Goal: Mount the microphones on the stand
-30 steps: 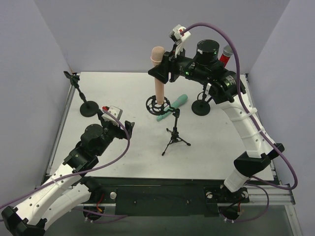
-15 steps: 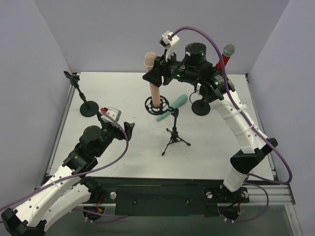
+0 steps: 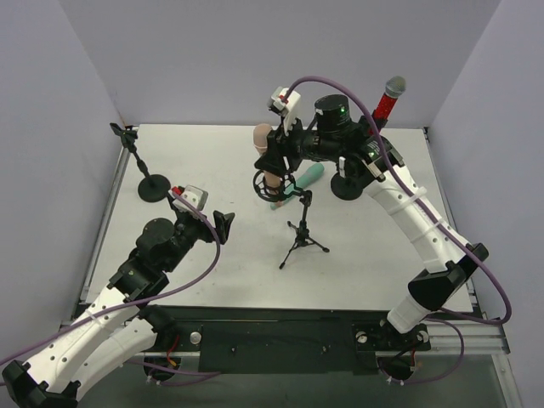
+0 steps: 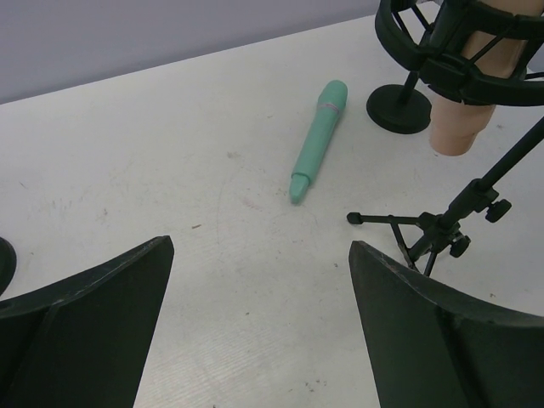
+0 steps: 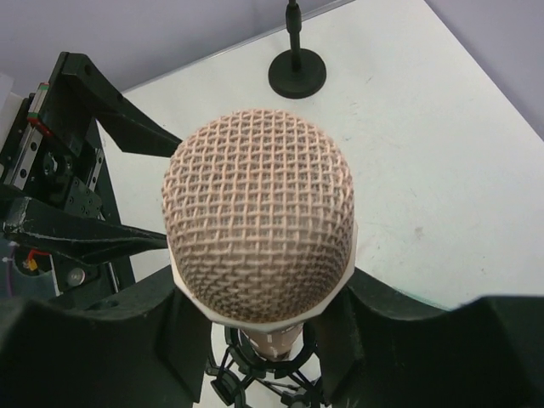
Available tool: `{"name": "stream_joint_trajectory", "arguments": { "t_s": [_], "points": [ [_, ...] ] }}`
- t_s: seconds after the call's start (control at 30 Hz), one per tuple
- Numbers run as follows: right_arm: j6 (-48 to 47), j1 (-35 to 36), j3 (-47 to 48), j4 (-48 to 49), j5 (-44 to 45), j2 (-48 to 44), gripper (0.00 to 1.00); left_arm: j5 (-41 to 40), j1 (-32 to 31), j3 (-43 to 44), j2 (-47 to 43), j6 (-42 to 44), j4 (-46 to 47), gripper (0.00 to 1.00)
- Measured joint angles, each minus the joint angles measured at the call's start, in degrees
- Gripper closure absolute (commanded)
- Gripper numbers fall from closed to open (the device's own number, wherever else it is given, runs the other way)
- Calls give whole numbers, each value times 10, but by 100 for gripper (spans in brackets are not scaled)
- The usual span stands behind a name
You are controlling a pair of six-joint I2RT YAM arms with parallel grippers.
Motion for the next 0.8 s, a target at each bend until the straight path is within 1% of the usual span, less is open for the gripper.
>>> {"name": "stream_joint_trajectory", "arguments": {
  "t_s": [0.03, 0.07, 0.1, 0.13, 0.2, 0.27, 0.43, 0.5, 0.67, 0.8],
  "points": [
    [-2, 0, -5, -1, -2, -4, 55, 1, 0, 0, -1, -3, 1, 4],
    [-4, -1, -10, -2, -3, -7, 51, 1, 0, -1, -3, -5, 2, 4],
    [-6, -1, -14, -5, -4, -11, 48, 1, 0, -3, -6, -7, 2, 4],
    [-8, -2, -20, -8, -5, -15, 41, 2, 0, -4, -10, -9, 1, 4],
    [-10, -6, -26, -14, -8, -20, 29, 2, 0, -5, -17, -12, 2, 4],
    [-10, -10, -29, -15, -10, -24, 20, 2, 0, -5, -22, -14, 2, 4],
    [-10, -24, -31, -16, -14, -35, 4, 8, 0, -5, -20, -21, 4, 4],
    [-12, -30, -31, -19, -18, -41, 0, 10, 0, -5, -18, -23, 3, 4],
    [-32, -58, -33, -42, -48, -61, 0, 13, 0, -5, -19, -27, 3, 4],
    [-45, -103, -72, -50, -76, -104, 0, 16, 0, -5, -20, -33, 4, 4]
  ]
}}
